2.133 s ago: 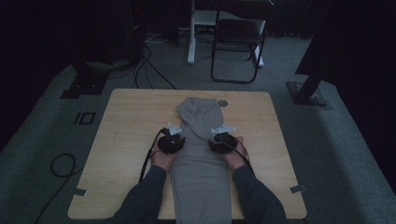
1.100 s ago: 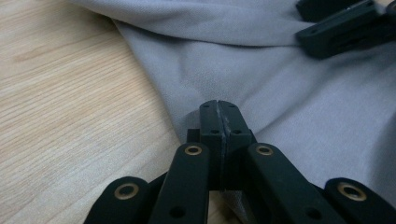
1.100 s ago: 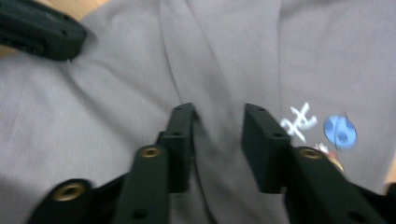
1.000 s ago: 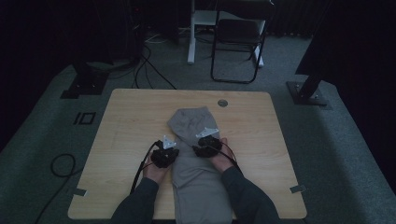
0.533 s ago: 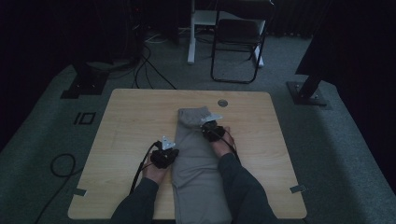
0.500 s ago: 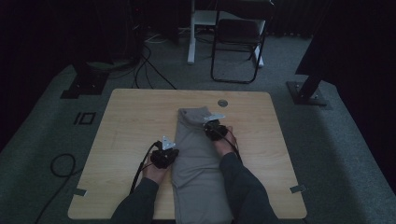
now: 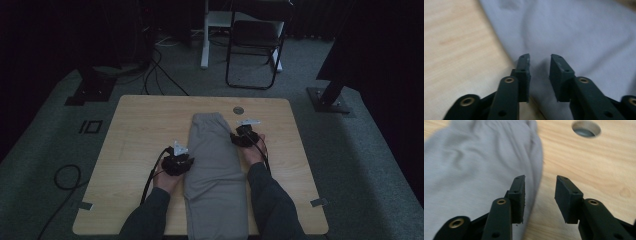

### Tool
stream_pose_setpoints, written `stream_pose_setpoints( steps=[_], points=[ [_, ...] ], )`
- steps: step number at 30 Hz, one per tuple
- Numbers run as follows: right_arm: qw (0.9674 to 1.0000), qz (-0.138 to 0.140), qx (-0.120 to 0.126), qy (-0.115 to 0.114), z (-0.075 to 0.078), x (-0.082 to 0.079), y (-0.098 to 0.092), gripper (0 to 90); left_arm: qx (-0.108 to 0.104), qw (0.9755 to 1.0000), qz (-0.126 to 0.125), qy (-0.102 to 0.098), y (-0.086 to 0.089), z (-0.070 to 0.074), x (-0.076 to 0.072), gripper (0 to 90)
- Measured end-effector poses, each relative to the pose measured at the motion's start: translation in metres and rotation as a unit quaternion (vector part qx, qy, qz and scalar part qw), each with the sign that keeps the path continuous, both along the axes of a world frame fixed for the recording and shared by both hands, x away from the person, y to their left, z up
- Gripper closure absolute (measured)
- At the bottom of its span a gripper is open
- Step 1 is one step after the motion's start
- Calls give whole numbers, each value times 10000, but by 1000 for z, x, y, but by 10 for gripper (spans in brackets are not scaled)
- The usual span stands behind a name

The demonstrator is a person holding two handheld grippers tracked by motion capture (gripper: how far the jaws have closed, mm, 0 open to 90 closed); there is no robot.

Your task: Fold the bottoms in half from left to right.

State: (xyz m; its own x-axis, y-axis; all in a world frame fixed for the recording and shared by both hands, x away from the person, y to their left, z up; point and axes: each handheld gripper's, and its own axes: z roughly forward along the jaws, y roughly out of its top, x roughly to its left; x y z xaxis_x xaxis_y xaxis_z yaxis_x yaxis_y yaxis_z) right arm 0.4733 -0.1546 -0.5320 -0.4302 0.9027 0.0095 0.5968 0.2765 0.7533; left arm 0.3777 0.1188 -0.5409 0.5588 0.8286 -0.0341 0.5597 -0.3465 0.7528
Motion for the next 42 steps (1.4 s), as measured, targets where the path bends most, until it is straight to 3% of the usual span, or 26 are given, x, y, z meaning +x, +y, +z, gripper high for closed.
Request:
stream_pose_setpoints(
  steps=[6, 9, 12, 14, 16, 21, 33, 42],
  points=[
    [9998, 191, 58, 57, -4, 2, 12, 544, 28, 9997, 239, -74, -11, 2, 33, 651],
    [9997, 172, -47, 145, -12, 4, 15, 541, 220, 9992, 317, -87, -17, 0, 49, 651],
    [9996, 160, -95, 210, -18, 5, 16, 552, 465, 9982, 376, -6, -19, -8, 57, 668],
    [9997, 156, -10, 178, -19, 4, 15, 563, 424, 9982, 429, -14, -19, -8, 58, 707],
    [9997, 155, -19, 169, -19, 2, 15, 585, 516, 9978, 415, -55, -18, -8, 56, 750],
    [9994, 287, -54, 174, -19, -12, 16, 633, 426, 9986, 323, -38, -10, -9, 46, 818],
    [9978, 662, 3, 100, -21, -62, 6, 633, 367, 9993, 44, -111, 0, -11, 5, 826],
    [9968, 802, 42, 8, -23, -86, 3, 630, 260, 9996, -67, -119, 4, -13, -18, 825]
  ],
)
